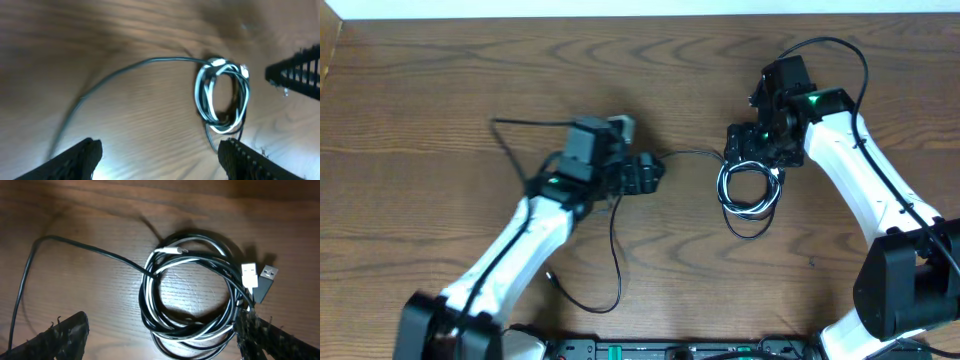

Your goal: Untangle cables

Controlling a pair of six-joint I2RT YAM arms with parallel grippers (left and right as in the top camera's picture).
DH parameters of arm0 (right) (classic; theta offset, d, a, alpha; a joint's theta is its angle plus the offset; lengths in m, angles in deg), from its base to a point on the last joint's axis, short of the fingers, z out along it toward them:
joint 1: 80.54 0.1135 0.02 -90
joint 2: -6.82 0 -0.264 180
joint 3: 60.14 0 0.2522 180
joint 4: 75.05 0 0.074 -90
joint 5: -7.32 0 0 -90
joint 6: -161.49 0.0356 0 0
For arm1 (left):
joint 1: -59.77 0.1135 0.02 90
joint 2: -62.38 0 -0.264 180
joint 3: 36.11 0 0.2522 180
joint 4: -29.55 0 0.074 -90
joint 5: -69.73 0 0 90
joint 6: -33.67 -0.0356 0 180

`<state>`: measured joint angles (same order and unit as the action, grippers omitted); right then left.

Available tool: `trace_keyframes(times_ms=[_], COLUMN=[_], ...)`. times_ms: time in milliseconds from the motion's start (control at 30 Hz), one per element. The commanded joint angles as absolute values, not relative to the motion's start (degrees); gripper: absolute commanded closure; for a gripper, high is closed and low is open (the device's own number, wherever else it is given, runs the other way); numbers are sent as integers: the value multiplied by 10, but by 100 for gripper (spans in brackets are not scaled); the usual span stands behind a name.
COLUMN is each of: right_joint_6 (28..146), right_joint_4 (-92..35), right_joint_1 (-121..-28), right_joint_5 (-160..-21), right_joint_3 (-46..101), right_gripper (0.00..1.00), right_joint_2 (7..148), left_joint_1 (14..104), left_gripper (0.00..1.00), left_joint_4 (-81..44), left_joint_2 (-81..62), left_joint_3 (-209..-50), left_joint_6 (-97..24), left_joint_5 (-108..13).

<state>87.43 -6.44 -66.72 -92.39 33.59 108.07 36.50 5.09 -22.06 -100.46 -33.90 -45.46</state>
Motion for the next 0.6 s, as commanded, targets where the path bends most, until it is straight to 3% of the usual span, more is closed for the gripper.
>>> trace_keyframes(times_ms=[0, 300, 567], right_joint_6=[866, 866, 866], right_joint_4=[-69, -77, -77], right_joint_1=[-672, -696, -731], right_joint_5=[-920, -920, -920], right_joint_3=[338, 338, 337], right_gripper=[12, 12, 12], right_joint_2=[1082, 1092, 1092], left_joint_1=[330, 271, 243], left_gripper=[21, 21, 26], left_joint_4=[98, 195, 208], left_joint_2=[-256, -321, -361], left_joint_3=[-1021, -1021, -1021], left_joint_6=[-345, -313, -313], left_joint_5=[-480, -481, -446])
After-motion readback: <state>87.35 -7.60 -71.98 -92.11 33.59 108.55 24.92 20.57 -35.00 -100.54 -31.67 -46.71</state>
